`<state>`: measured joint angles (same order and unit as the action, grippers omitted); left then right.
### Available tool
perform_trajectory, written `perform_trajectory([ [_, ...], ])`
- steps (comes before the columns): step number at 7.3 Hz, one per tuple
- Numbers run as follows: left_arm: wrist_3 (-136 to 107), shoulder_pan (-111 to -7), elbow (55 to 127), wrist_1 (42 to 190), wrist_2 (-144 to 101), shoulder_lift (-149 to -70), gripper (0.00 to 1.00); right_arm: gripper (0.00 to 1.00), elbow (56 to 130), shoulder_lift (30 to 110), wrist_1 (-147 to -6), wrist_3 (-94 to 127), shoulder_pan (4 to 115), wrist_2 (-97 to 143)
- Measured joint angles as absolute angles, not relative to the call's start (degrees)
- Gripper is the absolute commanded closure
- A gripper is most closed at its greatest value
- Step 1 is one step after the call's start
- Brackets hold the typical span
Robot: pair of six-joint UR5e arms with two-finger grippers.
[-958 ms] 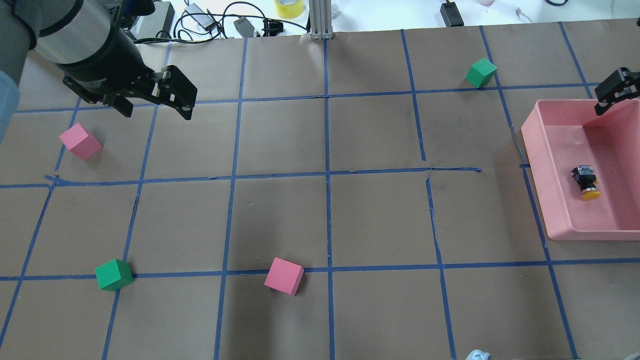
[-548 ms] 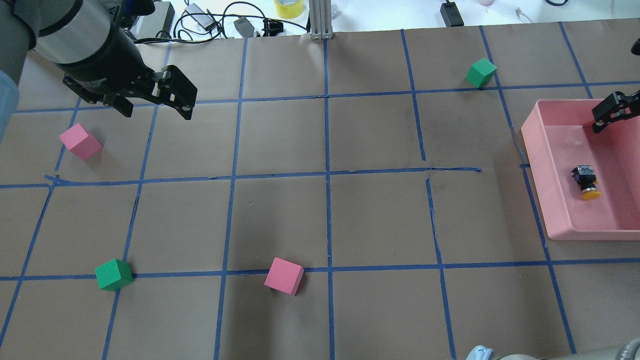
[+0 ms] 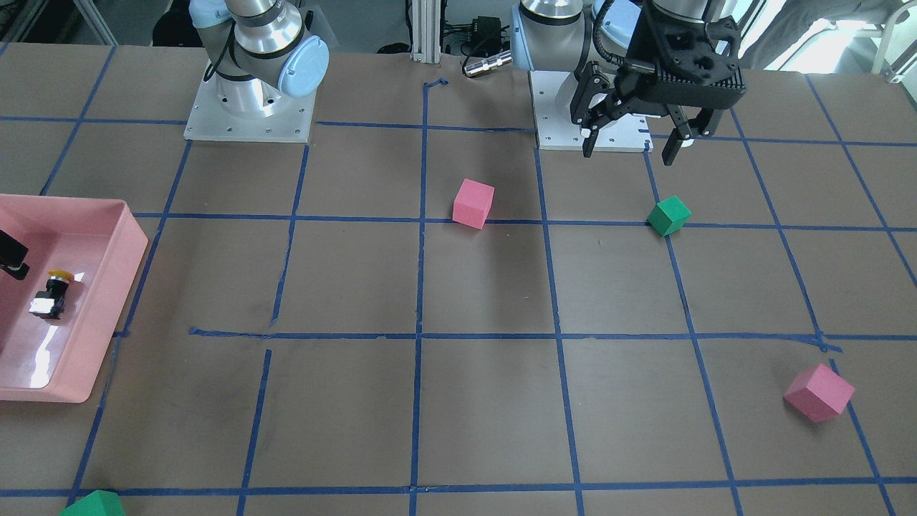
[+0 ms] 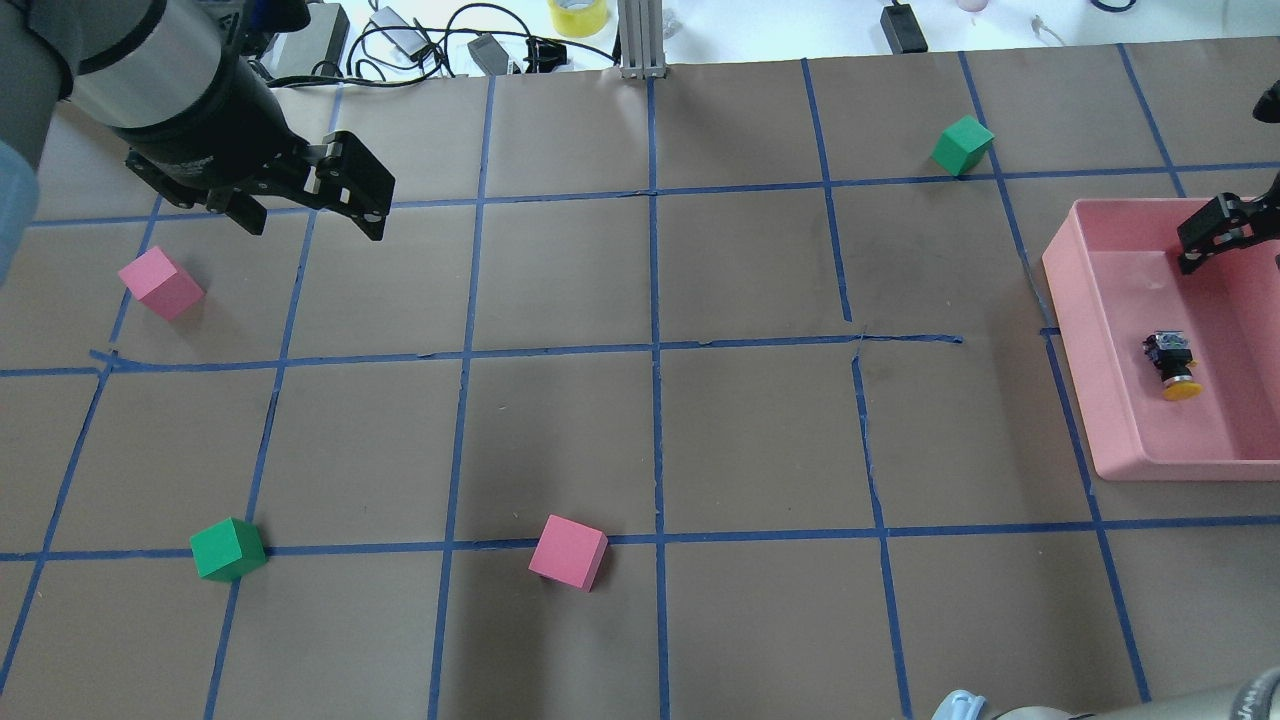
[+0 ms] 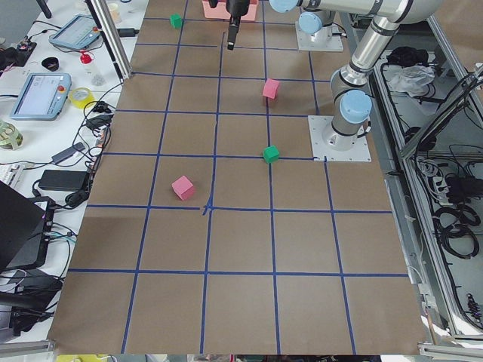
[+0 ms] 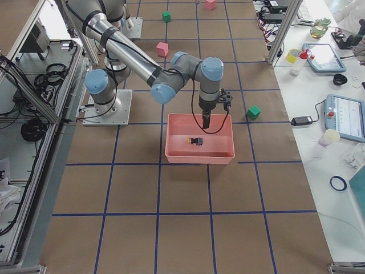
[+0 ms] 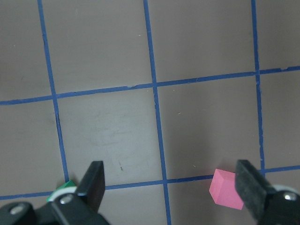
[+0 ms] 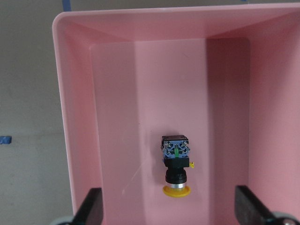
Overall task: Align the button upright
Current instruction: 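Lower the right gripper into the bin and close on the switch body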
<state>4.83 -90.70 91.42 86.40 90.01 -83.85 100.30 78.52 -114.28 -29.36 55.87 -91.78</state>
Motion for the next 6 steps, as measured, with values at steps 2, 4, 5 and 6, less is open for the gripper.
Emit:
perform_trajectory([
  [2, 4.83, -90.7, 91.41, 86.4, 90.06, -83.79, 0.0, 0.0, 100.8, 77.17, -116.11, -29.37, 55.47, -91.91],
  [4, 4.84, -90.7, 91.41, 86.4, 90.09, -83.77, 0.0, 0.0, 101.72, 74.41, -119.42, -29.05, 54.71, -91.88],
  [5, 4.83, -90.7, 91.41, 86.4, 90.09, -83.76, 0.0, 0.0, 102.84, 73.27, -121.91, -28.86, 54.51, -91.86],
  [6, 4.83, -90.7, 91.41, 86.4, 90.09, -83.76, 0.0, 0.0, 104.1, 72.34, -124.16, -28.77, 54.42, -91.85],
])
